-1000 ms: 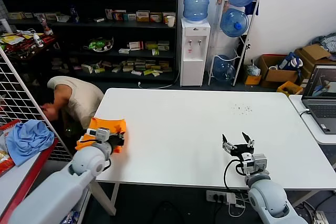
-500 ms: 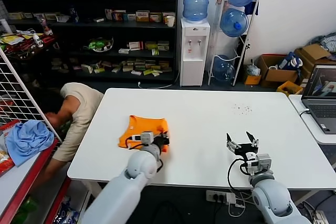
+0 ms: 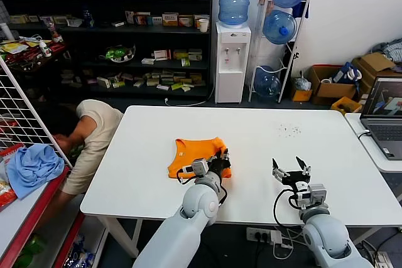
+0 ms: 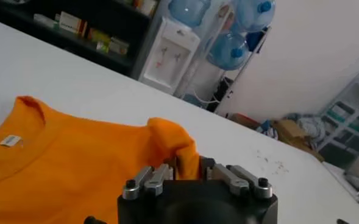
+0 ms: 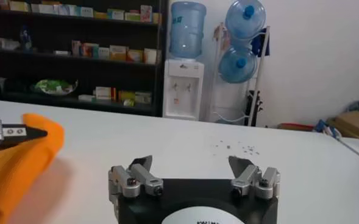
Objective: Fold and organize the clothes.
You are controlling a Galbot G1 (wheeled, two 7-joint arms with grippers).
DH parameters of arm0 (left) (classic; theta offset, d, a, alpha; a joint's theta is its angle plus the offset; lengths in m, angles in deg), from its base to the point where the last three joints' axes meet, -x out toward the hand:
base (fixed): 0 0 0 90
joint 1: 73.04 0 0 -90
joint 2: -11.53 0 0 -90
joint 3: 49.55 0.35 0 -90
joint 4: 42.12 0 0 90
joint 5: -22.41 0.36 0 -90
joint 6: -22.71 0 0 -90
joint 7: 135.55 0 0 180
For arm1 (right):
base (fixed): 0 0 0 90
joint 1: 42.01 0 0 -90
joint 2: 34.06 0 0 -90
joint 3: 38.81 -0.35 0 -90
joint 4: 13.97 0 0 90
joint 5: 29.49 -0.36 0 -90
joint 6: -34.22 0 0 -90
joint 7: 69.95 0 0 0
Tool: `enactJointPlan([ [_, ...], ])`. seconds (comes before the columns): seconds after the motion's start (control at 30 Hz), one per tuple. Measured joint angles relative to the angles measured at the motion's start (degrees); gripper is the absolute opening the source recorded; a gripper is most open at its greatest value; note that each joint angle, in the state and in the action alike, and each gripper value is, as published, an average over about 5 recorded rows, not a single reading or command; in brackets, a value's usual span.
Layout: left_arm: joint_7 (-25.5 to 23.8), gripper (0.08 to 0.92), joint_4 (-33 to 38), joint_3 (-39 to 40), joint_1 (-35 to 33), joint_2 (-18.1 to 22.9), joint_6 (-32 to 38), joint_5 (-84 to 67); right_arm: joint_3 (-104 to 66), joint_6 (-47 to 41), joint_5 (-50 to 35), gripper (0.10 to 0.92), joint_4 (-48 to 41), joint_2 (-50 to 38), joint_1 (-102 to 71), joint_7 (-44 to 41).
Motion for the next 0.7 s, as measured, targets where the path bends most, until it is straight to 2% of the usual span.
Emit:
enactJointPlan([
  [0.2,-5.39,0.580,1.90,-0.40,-2.25,-3.01,6.44,4.86,0.21,1.85,1.60,0.823,-0.91,0.67,0.48,-0.65],
  [0.47,-10.62,0.794,5.48,-4.14,-8.10,-12.28,13.53,13.96,-0.62,5.10,3.33,0.823,-2.64,1.98,0.82,-2.14],
  [0.7,-13.20,0.822,8.47,-9.72,-14.08,-18.37,16.45,19.65,-2.12,7.74,5.34,0.823,-4.25,3.84,1.17,-5.02],
])
